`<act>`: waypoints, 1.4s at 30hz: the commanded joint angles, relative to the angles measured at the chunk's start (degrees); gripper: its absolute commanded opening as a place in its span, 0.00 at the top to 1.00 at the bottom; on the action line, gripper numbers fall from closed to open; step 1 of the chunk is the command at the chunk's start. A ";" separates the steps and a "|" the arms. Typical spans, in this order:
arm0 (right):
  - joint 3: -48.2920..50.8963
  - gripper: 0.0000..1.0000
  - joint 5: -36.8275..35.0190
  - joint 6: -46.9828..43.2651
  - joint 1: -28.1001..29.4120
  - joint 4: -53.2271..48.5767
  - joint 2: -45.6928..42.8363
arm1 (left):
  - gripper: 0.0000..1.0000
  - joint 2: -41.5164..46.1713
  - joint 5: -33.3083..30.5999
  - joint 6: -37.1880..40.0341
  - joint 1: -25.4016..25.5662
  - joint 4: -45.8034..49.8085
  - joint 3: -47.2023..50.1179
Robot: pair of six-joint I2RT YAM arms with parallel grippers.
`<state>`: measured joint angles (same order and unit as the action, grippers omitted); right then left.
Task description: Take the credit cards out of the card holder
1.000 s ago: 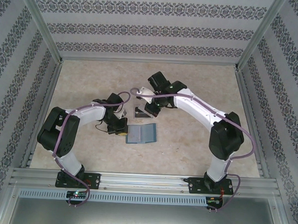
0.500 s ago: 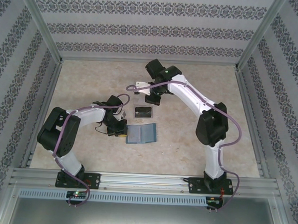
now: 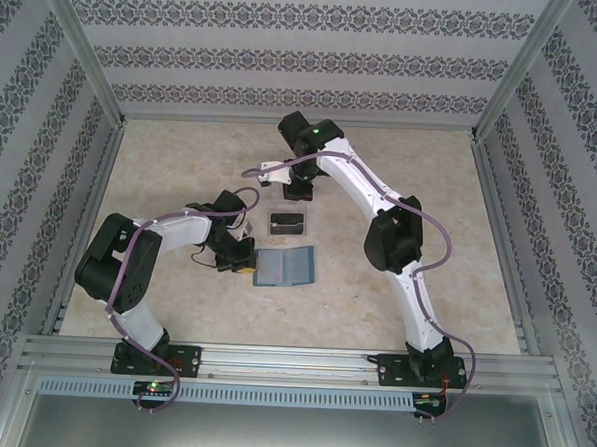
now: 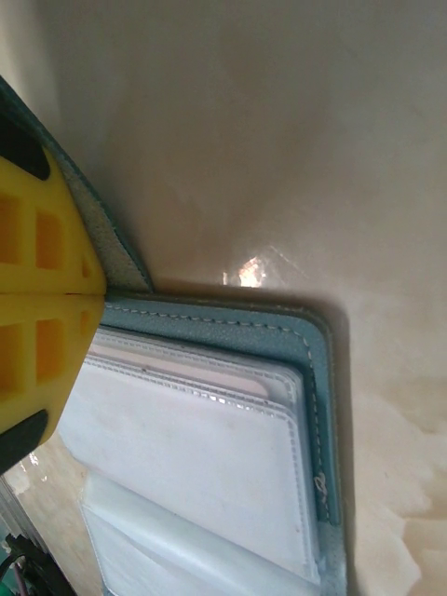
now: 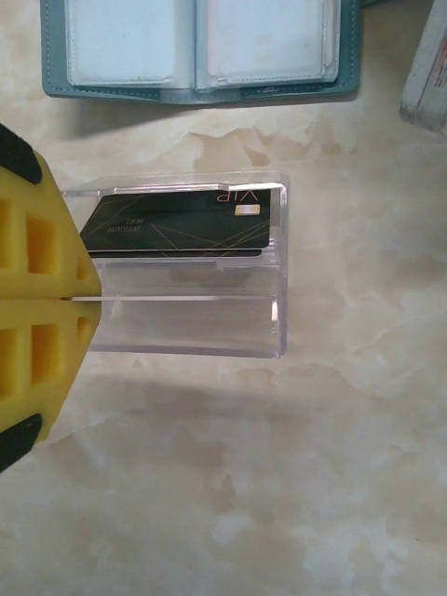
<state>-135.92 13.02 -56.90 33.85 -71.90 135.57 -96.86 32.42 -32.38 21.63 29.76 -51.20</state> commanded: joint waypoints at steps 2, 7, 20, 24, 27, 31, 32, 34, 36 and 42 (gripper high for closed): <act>-2.43 1.00 -0.24 -1.49 -0.45 -3.95 2.86 | 0.95 -0.78 -0.76 -0.01 -0.72 0.36 -0.74; -1.85 1.00 0.86 -0.77 -0.39 -4.43 4.55 | 0.94 -1.05 -1.34 0.47 -0.75 1.26 -1.49; -2.17 0.81 0.95 1.79 -0.17 -2.84 6.13 | 0.95 -1.47 -1.64 1.53 -1.05 2.93 -2.60; -2.60 0.78 -1.55 4.97 -1.05 0.67 4.15 | 0.95 -1.39 -1.64 1.87 -1.22 3.36 -2.72; -1.46 0.78 -2.77 5.75 -1.33 2.73 2.42 | 0.94 -0.97 -1.67 1.90 -1.27 3.32 -2.53; 0.10 0.78 -2.74 6.04 -1.37 4.20 0.87 | 0.94 -0.81 -1.75 1.88 -1.39 3.34 -2.33; 0.38 0.78 -2.80 6.19 -1.33 4.60 0.68 | 0.95 -0.79 -1.73 1.89 -1.33 3.33 -2.33; 0.48 0.78 -3.15 6.67 -1.24 5.13 0.50 | 0.94 -0.70 -1.67 1.88 -1.38 3.36 -2.39; 0.56 0.77 -1.99 6.79 -1.24 4.80 0.23 | 0.94 -0.70 -1.68 1.97 -1.38 3.46 -2.35; 3.60 0.77 -2.83 7.59 -0.82 9.29 -1.05 | 0.94 -0.61 -1.70 1.93 -1.33 3.55 -2.40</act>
<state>-134.04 10.72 -50.68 32.77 -65.34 136.86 -97.56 31.27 -31.86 20.88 30.85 -52.53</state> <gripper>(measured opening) 0.231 0.058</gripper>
